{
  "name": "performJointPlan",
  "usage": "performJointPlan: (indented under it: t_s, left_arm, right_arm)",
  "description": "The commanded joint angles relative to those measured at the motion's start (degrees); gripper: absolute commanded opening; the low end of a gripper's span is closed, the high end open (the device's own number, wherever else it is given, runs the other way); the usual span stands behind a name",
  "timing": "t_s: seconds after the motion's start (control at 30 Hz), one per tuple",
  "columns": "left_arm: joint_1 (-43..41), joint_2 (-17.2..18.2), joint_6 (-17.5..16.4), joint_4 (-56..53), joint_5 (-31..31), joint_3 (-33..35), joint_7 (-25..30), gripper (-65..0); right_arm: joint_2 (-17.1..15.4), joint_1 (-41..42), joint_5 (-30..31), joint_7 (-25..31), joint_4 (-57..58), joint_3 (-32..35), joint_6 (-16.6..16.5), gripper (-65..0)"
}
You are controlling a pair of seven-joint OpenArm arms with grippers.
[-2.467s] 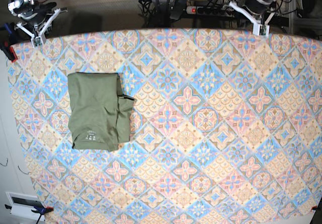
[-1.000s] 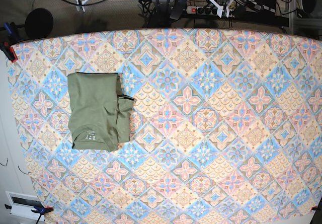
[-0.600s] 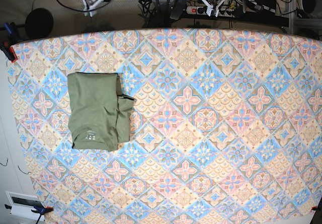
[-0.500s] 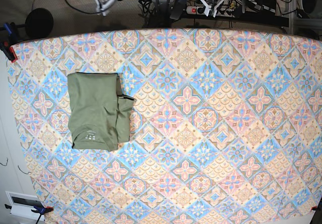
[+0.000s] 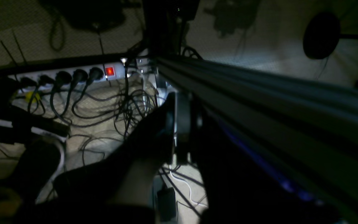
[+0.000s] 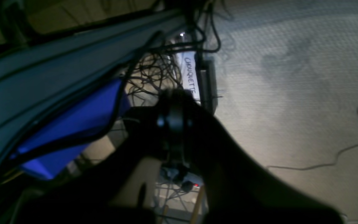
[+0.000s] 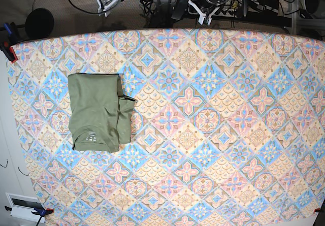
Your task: Layout the t-shirt on the table in an organized manner, then fold the t-shirt properly
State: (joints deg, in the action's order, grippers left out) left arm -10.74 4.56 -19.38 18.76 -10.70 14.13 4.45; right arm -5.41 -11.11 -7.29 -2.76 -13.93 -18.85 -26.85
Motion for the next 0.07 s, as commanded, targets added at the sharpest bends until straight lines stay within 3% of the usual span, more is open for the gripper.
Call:
performJointPlan:
  t_s: [0.0,0.03]
  left_arm:
    - [-0.38,-0.47,-0.45,0.27,-0.16,-0.11,0.26,-65.0]
    - [-0.20,-0.65,-0.45,0.27,-0.16,-0.11,0.26,-65.0]
  right_arm:
    - [-1.05,-0.27,0.21,0.26,-0.18,-0.18,-0.01,-64.8]
    - [-1.05,-0.27,0.21,0.26,-0.18,-0.18,-0.01,-64.8]
